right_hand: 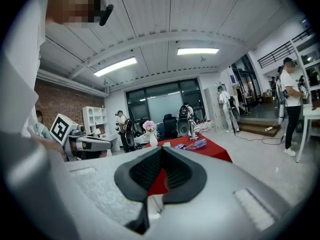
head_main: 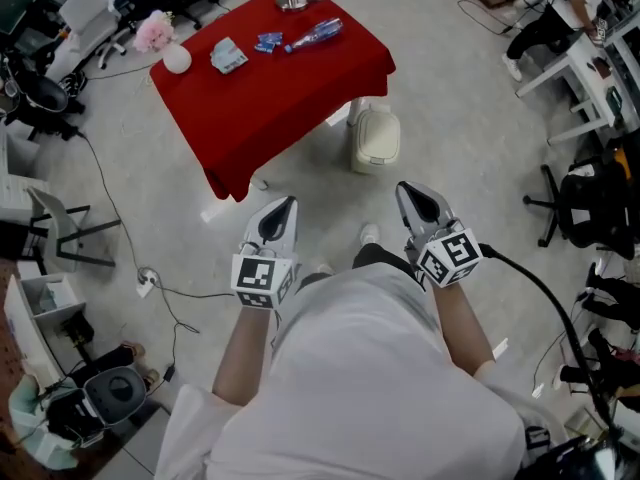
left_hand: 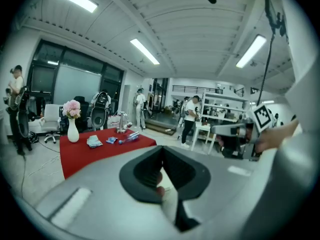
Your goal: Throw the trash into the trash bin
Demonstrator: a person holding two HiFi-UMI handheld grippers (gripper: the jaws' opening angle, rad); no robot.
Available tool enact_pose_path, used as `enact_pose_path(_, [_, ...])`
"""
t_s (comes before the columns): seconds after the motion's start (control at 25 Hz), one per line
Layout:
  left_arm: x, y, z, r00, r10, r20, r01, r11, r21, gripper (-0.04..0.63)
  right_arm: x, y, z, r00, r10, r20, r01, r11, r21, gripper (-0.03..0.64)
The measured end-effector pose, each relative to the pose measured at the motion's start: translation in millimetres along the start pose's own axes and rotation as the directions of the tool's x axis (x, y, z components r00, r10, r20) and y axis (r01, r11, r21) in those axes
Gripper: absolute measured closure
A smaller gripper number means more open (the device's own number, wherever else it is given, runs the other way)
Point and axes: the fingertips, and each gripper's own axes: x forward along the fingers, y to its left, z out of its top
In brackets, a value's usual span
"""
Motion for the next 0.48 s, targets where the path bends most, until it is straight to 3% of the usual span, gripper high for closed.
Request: enact_pose_path(0.48, [56.4,22.3,9.7,1.0,0.001,0.001,-0.001,1.0,-0.008,0.591,48.3,-49.4,2.4,1.0,0.017,-0.015,-0.017,1.0,0.012,0.618])
